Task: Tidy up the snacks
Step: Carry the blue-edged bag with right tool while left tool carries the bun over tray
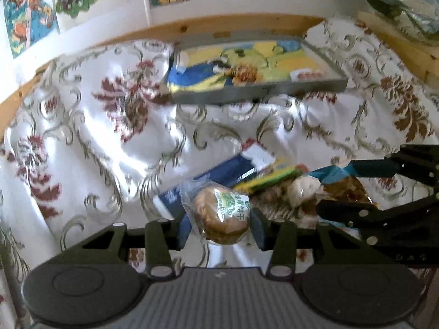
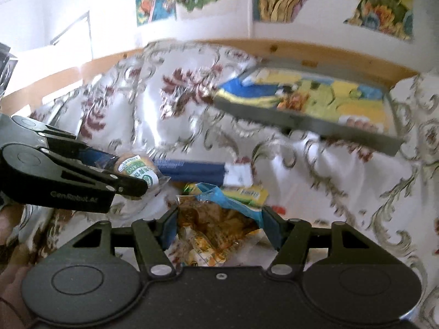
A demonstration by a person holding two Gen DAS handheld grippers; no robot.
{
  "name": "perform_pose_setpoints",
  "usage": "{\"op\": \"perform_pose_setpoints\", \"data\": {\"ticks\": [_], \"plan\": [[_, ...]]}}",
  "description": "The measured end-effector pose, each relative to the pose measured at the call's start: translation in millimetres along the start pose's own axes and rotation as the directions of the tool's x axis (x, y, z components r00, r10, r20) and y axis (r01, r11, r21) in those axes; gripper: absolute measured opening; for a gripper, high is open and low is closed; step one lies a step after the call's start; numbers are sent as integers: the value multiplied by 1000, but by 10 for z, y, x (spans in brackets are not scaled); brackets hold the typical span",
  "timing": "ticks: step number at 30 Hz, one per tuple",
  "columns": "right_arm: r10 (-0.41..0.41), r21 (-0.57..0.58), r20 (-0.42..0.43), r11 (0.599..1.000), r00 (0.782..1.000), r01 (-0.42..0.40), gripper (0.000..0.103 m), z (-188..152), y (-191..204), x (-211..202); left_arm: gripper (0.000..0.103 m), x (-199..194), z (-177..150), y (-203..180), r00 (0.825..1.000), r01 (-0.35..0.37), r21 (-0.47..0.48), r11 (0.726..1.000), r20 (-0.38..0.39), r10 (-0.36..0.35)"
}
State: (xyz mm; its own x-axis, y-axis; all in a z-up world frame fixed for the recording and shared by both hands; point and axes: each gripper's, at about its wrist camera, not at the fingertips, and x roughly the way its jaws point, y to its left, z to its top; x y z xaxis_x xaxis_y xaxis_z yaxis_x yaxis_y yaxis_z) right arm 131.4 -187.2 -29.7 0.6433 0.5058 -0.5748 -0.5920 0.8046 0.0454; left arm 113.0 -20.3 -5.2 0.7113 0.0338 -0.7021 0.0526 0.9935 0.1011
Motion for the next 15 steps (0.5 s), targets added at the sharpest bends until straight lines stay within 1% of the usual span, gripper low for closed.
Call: {"op": "perform_pose_setpoints", "data": {"ticks": [4, 8, 12, 15], "plan": [[-41, 22, 66, 999, 997, 40, 65, 63, -105, -67, 50, -8, 154, -44, 999, 8, -16, 1000, 47, -7], [-101, 41, 124, 994, 987, 97, 65, 144, -239, -89, 50, 17, 345, -73, 994, 10, -33, 999, 105, -6], [-170, 56, 194, 985, 966, 162, 65, 265, -392, -59, 50, 73, 563, -81, 986, 5, -57, 998, 168, 4], [-208, 61, 257, 978, 944, 199, 65, 384, -534, 8, 50, 165, 755, -87, 977, 6, -77, 997, 214, 11]]}}
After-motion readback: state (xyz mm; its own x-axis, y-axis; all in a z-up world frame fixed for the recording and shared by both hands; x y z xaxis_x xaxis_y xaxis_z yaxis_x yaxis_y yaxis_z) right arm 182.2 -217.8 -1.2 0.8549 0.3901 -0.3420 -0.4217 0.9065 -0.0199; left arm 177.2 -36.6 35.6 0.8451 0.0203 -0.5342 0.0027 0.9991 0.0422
